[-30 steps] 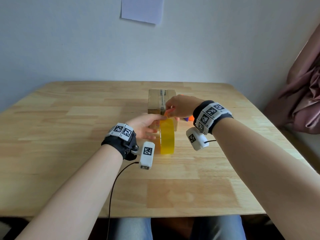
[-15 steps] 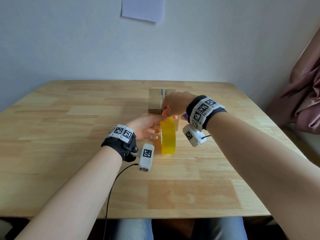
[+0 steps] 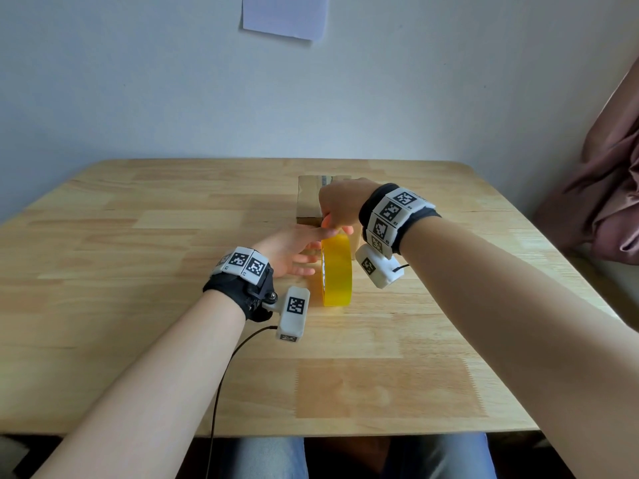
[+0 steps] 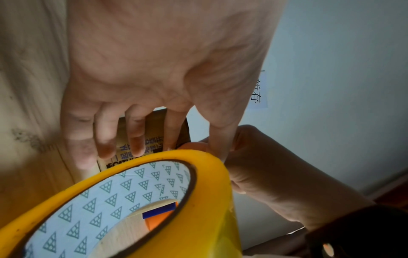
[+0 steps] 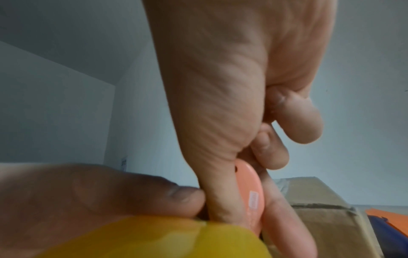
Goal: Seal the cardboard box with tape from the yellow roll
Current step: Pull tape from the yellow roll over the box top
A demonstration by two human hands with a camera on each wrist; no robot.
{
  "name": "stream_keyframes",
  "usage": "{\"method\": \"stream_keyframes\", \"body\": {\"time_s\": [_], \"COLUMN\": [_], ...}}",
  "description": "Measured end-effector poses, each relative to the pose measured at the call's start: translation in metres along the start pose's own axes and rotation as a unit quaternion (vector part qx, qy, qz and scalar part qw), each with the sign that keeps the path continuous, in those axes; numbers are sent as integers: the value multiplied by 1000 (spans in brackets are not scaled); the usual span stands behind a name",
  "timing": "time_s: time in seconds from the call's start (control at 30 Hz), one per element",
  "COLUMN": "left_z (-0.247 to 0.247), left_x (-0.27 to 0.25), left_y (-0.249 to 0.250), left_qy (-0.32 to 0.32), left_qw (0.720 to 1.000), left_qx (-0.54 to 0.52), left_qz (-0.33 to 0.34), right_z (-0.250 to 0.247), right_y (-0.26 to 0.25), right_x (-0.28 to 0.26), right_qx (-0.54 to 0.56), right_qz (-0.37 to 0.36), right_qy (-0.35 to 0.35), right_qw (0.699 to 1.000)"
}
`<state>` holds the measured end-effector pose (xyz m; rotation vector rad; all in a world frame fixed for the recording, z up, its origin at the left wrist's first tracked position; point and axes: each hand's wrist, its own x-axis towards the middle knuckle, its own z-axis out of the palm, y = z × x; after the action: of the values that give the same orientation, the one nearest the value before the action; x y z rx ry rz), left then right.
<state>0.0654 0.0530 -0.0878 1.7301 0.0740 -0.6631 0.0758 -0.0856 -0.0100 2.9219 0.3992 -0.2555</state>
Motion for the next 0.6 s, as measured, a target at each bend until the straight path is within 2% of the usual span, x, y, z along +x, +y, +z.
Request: {"method": "stream_keyframes", "body": {"time_s": [0.6], "left_z": [0], "left_x": [3], "left_y": [0], "left_qy": [-13], "left_qw": [1000], "left_qx": [-7], "left_qz": [19], "right_z": [6], "right_y": [24], "right_x": [-17], "right_qx": [109], "right_qz": [26], "right_qy": [-2], "right_qw": [994]}}
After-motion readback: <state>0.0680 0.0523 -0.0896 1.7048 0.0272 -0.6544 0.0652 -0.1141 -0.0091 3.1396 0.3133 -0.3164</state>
